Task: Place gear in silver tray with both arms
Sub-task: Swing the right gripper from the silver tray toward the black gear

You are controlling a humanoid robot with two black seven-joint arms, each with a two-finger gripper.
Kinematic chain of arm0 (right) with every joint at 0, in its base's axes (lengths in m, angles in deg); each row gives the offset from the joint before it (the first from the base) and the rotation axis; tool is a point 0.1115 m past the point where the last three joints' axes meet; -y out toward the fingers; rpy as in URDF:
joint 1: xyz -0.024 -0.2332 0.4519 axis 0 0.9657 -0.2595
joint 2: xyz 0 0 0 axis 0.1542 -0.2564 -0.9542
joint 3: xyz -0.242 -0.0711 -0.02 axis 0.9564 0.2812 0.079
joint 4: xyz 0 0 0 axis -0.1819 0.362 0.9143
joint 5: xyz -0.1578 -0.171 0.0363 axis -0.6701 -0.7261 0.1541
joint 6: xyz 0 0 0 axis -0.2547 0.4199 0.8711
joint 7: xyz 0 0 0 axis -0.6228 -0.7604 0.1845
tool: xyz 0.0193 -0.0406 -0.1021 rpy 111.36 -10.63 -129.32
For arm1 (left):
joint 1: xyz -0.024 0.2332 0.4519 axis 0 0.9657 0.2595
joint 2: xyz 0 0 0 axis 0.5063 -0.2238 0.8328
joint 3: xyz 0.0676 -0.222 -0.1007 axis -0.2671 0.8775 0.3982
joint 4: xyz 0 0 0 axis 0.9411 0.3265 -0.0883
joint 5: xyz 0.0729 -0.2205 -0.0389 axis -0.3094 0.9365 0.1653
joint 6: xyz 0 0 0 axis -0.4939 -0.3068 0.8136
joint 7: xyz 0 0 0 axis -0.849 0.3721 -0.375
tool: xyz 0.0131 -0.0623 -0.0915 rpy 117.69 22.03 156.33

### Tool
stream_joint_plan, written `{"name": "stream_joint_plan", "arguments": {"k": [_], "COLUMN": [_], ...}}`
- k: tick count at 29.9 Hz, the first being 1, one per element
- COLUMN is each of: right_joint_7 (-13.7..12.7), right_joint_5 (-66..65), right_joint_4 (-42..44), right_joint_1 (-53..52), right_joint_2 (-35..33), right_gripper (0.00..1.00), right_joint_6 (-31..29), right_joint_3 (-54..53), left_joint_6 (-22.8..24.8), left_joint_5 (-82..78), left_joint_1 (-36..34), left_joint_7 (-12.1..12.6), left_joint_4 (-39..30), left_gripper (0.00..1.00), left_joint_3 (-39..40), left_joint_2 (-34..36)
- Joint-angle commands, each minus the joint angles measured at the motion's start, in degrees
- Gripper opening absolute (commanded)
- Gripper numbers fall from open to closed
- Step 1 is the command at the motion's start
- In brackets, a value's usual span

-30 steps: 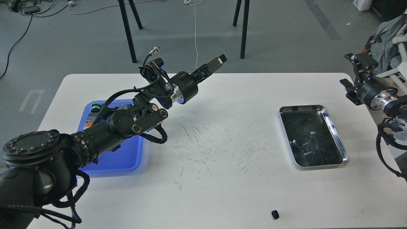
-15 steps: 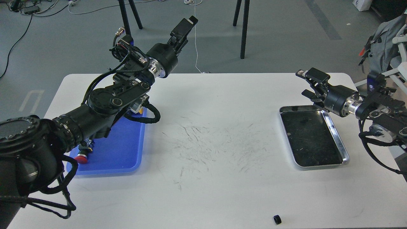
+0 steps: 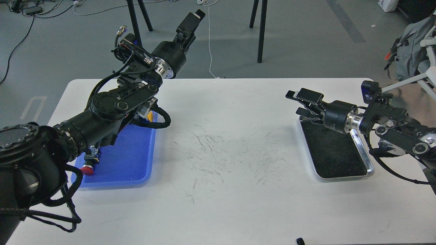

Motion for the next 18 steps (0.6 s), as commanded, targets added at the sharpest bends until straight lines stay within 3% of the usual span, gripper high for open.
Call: {"name": "stream_joint_plan", "arguments": {"k": [1,8,18], "right_joint_7": [0.06,0.15,0.82], "right_joint_5": [-1.76,-1.93,-15.72], "right_joint_4": [-0.17,-1.92,-16.15], "right_joint_1": [-0.73,-1.17,-5.04], "right_joint_2": [-0.11,0.33,-4.14], "right_gripper": [0.98,0.98,0.98], "right_joint_6": [-0.37,-0.72,-5.99], "right_joint_3": [0.31,0.84,4.44], "left_joint_6": [-0.13,-0.48,-1.54], "left_joint_5": [0.09,0.09,-0.09], "left_joint_1": [0.03,0.21,0.82], "left_joint_7": [-0.01,-0.01,-0.01], "left_joint_4": [0.00,0.00,0.00], "left_gripper": [0.99,0.99,0.99], "left_joint_3": [0.60,2.89,2.80], "left_joint_2": [0.52,0.78,0.43]}}
